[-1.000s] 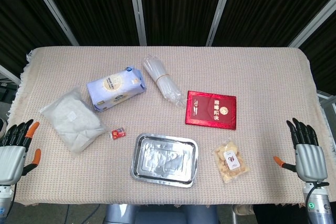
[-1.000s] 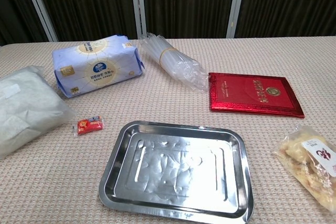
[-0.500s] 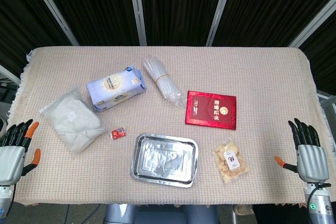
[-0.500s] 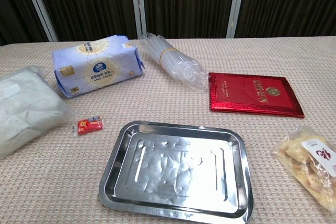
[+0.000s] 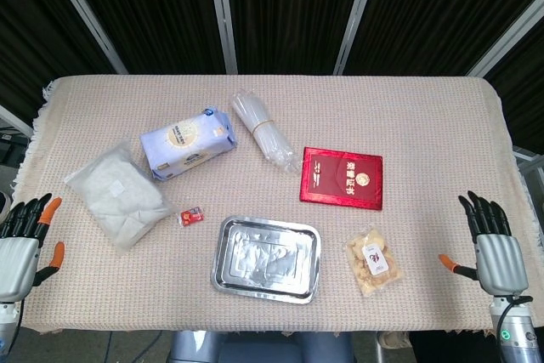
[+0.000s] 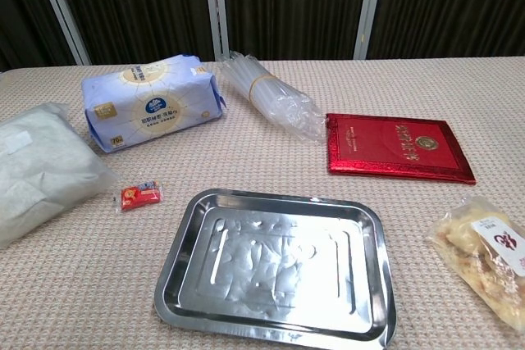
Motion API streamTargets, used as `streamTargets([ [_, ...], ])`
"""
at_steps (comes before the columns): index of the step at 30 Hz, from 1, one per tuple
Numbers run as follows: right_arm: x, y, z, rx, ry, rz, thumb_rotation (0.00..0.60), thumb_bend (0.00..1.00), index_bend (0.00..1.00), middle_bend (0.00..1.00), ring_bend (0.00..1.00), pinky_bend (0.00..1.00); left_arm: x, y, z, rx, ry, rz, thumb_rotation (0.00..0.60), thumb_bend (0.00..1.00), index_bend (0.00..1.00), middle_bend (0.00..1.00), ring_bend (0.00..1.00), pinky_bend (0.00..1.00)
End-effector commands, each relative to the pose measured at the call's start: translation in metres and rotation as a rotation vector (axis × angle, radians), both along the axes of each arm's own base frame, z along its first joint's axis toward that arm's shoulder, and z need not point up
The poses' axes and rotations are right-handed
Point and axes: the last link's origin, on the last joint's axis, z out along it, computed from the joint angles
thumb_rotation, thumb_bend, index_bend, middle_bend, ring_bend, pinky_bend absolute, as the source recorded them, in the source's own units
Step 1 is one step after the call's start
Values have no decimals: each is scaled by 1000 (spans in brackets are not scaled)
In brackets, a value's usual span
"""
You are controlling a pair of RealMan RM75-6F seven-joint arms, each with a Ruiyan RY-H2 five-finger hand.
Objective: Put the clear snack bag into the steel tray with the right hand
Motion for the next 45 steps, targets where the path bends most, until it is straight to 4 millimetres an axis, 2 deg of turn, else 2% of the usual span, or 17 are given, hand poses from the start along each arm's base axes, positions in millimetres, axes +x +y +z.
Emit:
streamTargets([
  [1, 7, -4, -4, 77, -19, 45, 600, 0, 0, 0, 0, 0, 1, 0, 0, -1, -2, -4, 600, 526, 0, 0, 0, 0],
  [8, 27, -19, -24, 288, -8, 135, 600, 0, 0, 0, 0, 0, 1, -1, -1, -7, -1, 2, 600, 525, 0, 0, 0, 0],
  [20, 42, -33, -59, 496, 59, 170, 600, 0, 0, 0, 0, 0, -2, -1, 0, -7, 5, 16, 600, 525, 0, 0, 0, 0],
  [36, 37, -34, -89, 681, 181, 148, 600, 0, 0, 0, 0, 0, -3, 0, -4, -22, 7, 26, 600, 526, 0, 0, 0, 0],
  [45, 37, -42, -100, 740, 243, 157, 600, 0, 0, 0, 0, 0, -6, -1, -3, -23, 7, 37, 600, 526, 0, 0, 0, 0],
])
